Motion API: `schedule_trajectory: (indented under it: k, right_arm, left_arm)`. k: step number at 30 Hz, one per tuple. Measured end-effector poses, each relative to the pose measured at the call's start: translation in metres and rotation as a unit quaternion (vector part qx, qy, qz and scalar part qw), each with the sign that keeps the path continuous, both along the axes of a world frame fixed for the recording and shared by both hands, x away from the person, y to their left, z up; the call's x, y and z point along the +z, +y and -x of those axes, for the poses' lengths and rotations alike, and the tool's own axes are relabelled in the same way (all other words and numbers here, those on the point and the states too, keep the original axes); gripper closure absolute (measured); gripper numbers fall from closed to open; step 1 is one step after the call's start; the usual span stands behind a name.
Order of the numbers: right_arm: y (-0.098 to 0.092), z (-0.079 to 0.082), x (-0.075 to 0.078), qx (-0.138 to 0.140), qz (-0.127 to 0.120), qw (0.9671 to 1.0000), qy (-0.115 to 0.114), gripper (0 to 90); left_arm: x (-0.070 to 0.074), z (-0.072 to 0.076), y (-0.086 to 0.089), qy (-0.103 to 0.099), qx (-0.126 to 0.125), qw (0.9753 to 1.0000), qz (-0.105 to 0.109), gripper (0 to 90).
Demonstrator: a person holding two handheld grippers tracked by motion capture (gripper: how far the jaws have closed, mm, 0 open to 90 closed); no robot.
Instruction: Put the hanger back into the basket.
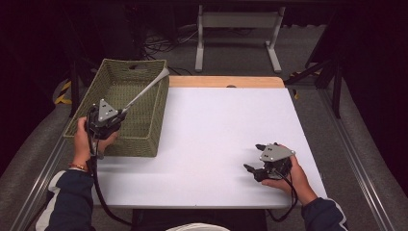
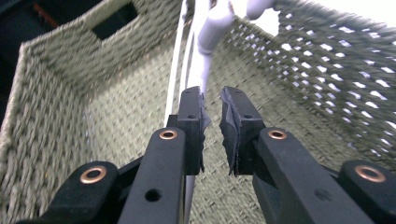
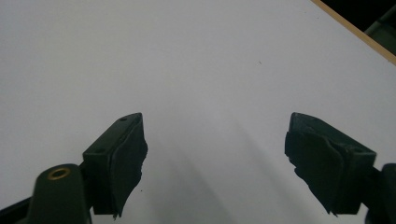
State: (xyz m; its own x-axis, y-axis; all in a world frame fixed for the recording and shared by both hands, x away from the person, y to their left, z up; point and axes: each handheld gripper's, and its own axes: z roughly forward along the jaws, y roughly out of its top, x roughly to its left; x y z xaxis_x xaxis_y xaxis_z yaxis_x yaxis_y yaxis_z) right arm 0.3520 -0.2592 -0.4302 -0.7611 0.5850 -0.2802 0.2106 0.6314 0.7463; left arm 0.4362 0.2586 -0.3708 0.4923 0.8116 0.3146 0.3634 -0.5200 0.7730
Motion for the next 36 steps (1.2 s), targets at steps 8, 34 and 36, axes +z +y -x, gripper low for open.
schedule_trajectory:
  k: [8,34,36]
  right_arm:
    - [-0.001,0.0,0.001,-0.001,0.0,1.0,-0.003,21.0]
    - [-0.004,0.0,0.003,-0.014,-0.024,0.9995,-0.015,22.3]
    - [-0.004,0.0,0.003,-0.012,-0.022,0.9996,-0.014,22.2]
  left_arm:
    - [0.006,0.019,-0.006,-0.039,-0.034,0.9981,0.033,87.5]
    - [0.028,0.006,-0.011,-0.059,-0.059,0.9953,0.049,57.6]
    - [0.025,0.0,-0.011,-0.049,-0.051,0.9971,0.029,52.5]
